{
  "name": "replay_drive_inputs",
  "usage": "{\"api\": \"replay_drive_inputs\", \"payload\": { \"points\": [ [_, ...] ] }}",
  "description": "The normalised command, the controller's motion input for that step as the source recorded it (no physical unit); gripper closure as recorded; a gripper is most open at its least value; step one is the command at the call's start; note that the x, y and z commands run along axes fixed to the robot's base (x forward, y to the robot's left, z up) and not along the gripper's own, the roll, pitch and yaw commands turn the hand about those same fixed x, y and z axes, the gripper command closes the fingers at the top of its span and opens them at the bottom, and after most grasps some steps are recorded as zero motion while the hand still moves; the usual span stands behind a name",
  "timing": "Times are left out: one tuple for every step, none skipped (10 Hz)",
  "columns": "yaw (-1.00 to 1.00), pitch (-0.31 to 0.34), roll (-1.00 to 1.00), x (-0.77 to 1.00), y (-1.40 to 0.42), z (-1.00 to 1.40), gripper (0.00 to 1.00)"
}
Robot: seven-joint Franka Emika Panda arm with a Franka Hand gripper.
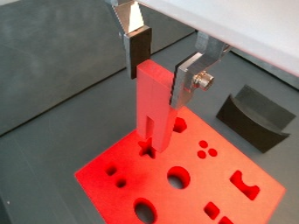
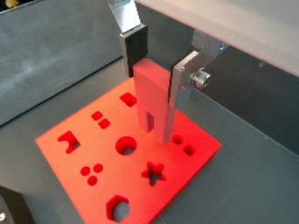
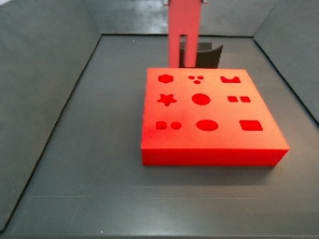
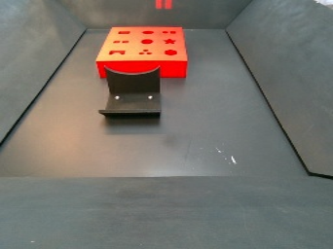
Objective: Insert the double-square object.
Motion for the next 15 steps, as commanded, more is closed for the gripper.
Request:
{"api": "replay_drive_inputs", "payload": {
  "points": [
    [0.00, 0.000, 0.03, 1.00, 0.00, -0.09, 1.00],
    [0.00, 0.000, 0.03, 1.00, 0.00, -0.09, 1.00],
    [0.00, -0.024, 0.00, 1.00, 0.06, -0.14, 1.00],
    [0.00, -0.113, -0.05, 1.00, 0.05, -0.21, 1.00],
    [0.00, -0.121, -0.06, 1.00, 0.06, -0.21, 1.00],
    [0.00, -0.107, -0.04, 1.00, 0.07, -0.21, 1.00],
    [0.00, -0.024, 0.01, 1.00, 0.05, -0.21, 1.00],
    [0.00, 0.040, 0.14, 1.00, 0.00, -0.23, 1.00],
    [0.00, 0.086, 0.17, 1.00, 0.00, -0.17, 1.00],
    [0.00, 0.080, 0.16, 1.00, 0.00, -0.16, 1.00],
    [-0.01, 0.110, 0.18, 1.00, 0.00, -0.18, 1.00],
    [-0.03, 0.210, 0.22, 0.88, 0.00, -0.18, 1.00],
    [-0.10, 0.283, 0.26, 0.70, 0.00, -0.21, 1.00],
    [-0.13, 0.349, 0.27, 0.57, 0.00, -0.22, 1.00],
    [-0.14, 0.379, 0.26, 0.51, 0.00, -0.18, 1.00]
  ]
}}
